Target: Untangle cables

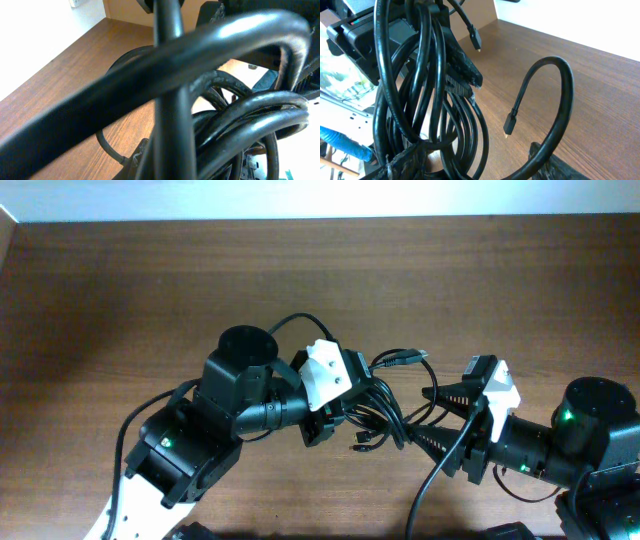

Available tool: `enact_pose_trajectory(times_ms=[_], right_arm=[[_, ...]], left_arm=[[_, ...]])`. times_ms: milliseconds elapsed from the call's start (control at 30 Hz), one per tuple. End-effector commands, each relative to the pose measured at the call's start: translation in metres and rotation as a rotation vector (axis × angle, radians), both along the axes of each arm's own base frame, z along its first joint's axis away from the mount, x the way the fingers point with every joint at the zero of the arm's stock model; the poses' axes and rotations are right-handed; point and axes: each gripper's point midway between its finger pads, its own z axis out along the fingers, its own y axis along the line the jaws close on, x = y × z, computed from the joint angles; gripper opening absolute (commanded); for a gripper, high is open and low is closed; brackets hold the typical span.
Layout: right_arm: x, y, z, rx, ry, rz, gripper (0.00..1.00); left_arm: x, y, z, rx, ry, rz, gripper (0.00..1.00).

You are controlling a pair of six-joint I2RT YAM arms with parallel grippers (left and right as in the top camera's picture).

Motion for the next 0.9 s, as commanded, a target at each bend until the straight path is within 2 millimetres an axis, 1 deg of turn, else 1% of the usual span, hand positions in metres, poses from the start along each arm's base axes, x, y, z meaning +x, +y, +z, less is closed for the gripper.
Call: enact_pose_trajectory(times_ms=[0, 200, 400, 500, 567, 633, 800, 867], right_arm=[[-0.013, 0.006, 0.009, 0.03, -0.014, 0.068, 0.64], [-0.017, 0.008, 0.011, 0.042, -0.013, 0.092, 0.64], [-0.022, 0.011, 0.015, 0.063, -0.02, 0.13, 0.71], [-0.021, 0.011, 0.016, 0.064, -0.026, 0.131, 0.74], [-0.021, 0.011, 0.016, 0.064, -0.026, 0.131, 0.75], [-0.021, 0.011, 0.017, 0.065, -0.029, 0.131, 0.75], [-0.019, 0.012, 0.021, 0.069, -0.056, 0.131, 0.75], [-0.019, 0.011, 0.021, 0.069, -0.057, 0.13, 0.74]], left_arm=[[0.012, 0.004, 0.014, -0.019, -0.02, 0.074, 0.0], [0.01, 0.003, 0.014, -0.023, -0.016, 0.061, 0.0], [0.007, 0.001, 0.014, -0.033, 0.004, 0.048, 0.0], [-0.001, -0.006, 0.014, -0.05, 0.029, -0.015, 0.0], [0.001, -0.008, 0.01, -0.05, 0.061, -0.01, 0.0], [-0.001, -0.012, 0.008, -0.054, 0.078, -0.037, 0.0], [-0.01, -0.03, 0.005, -0.056, 0.078, -0.101, 0.0], [-0.006, -0.031, 0.002, -0.042, 0.069, -0.074, 0.0]])
